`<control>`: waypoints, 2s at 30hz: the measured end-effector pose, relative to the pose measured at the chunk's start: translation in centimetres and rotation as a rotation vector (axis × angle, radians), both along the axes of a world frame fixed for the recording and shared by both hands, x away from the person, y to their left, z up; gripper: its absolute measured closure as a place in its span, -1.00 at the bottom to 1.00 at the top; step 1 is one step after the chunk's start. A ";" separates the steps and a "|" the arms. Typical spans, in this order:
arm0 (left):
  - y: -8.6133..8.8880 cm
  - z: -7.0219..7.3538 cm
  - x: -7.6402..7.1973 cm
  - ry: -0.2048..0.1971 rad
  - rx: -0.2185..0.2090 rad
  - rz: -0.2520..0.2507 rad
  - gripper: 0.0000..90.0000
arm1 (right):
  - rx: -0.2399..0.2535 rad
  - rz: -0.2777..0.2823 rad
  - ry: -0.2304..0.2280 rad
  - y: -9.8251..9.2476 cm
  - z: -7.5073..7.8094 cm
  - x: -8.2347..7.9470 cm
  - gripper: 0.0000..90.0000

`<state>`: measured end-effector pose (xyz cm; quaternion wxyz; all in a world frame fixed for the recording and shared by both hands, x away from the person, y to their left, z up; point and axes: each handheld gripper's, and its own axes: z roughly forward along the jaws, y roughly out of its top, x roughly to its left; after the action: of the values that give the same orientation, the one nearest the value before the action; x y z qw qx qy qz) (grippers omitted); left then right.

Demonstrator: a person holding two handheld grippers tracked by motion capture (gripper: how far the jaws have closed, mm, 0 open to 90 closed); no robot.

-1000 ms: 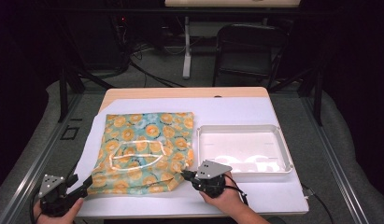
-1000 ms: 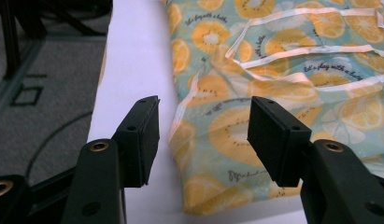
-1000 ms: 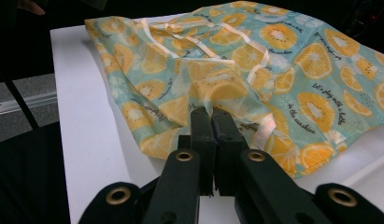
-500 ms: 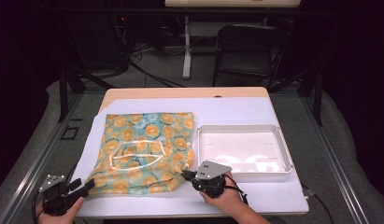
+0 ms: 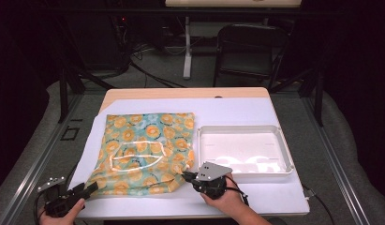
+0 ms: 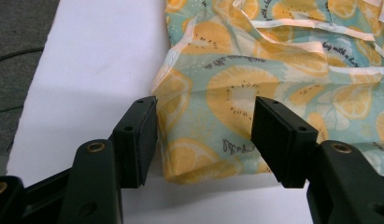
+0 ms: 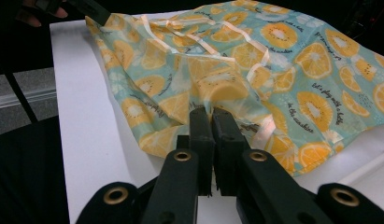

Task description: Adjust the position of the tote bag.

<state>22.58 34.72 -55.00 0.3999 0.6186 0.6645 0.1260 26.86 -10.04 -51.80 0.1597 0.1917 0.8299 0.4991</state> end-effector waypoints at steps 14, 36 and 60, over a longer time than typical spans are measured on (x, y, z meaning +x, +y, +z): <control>0.5 -0.1 -0.1 -0.003 -0.103 -0.016 0.00 | 0.005 -0.006 -0.004 0.0 0.0 0.0 0.95; -1.4 0.3 0.3 -0.023 0.042 -0.101 0.09 | 0.010 -0.006 -0.002 0.0 0.0 0.0 0.94; -2.2 0.9 0.1 -0.053 0.199 -0.141 0.95 | 0.001 0.000 -0.006 -0.1 -0.2 0.0 0.78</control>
<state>22.68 32.53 -54.10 0.3619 0.6969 0.5926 0.1794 26.87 -10.09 -51.96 0.1621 0.1902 0.8292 0.5000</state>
